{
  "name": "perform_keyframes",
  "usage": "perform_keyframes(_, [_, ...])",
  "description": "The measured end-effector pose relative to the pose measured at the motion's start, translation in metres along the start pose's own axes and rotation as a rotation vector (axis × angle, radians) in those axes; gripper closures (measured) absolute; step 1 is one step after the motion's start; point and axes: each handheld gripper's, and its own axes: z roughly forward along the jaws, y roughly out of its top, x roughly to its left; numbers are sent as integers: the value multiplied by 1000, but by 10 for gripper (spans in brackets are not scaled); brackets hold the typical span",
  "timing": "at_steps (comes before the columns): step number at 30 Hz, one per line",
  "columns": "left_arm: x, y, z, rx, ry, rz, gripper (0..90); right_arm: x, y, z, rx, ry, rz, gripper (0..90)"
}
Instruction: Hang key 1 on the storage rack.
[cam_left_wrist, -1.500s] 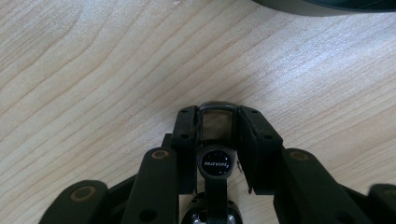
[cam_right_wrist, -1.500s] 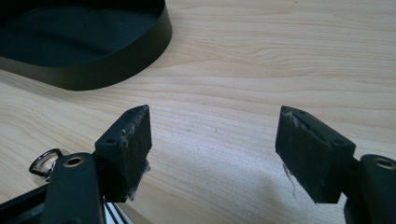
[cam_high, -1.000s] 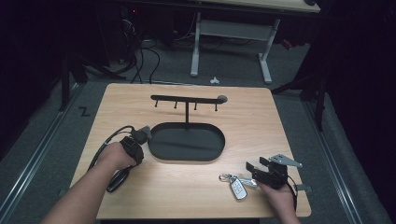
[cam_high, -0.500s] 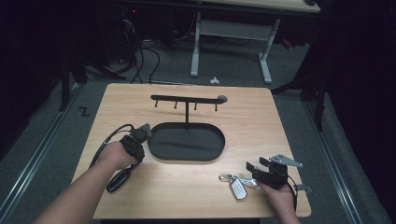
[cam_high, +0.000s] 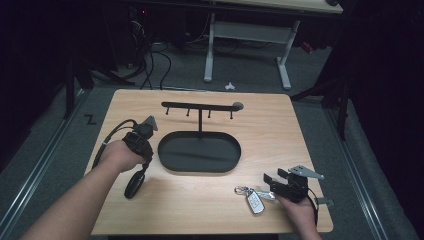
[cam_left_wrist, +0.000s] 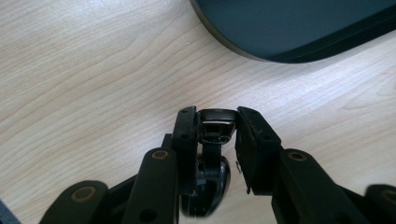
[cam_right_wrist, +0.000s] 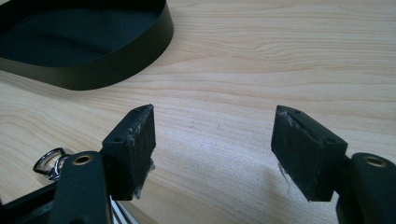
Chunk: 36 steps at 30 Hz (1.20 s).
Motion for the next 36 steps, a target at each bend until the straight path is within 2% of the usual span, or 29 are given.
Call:
perform_keyframes(3, [0,2,-7,-10,2,-3,699,0,0,0,0,0,1,306])
perform_keyframes(4, [0,4,-17,-26,5,-5,700,0,0,0,-1,0,2,306])
perform_keyframes(5, [0,4,-17,-26,5,-5,700,0,0,0,-1,0,2,306])
perform_keyframes(6, [-1,6,-25,-43,12,-4,700,0,0,0,-2,-2,2,306])
perform_keyframes(7, [-1,6,-25,-43,12,-4,700,0,0,-1,-3,-2,3,306])
perform_keyframes(16, [-2,14,-65,-122,31,1,703,0,0,0,-2,-2,4,306])
perform_keyframes(28, [3,22,-99,-175,46,-15,703,0,-1,0,-1,-3,4,306])
perform_keyframes(36, [-3,31,-115,-208,45,-9,703,0,-1,-1,-4,-2,5,307])
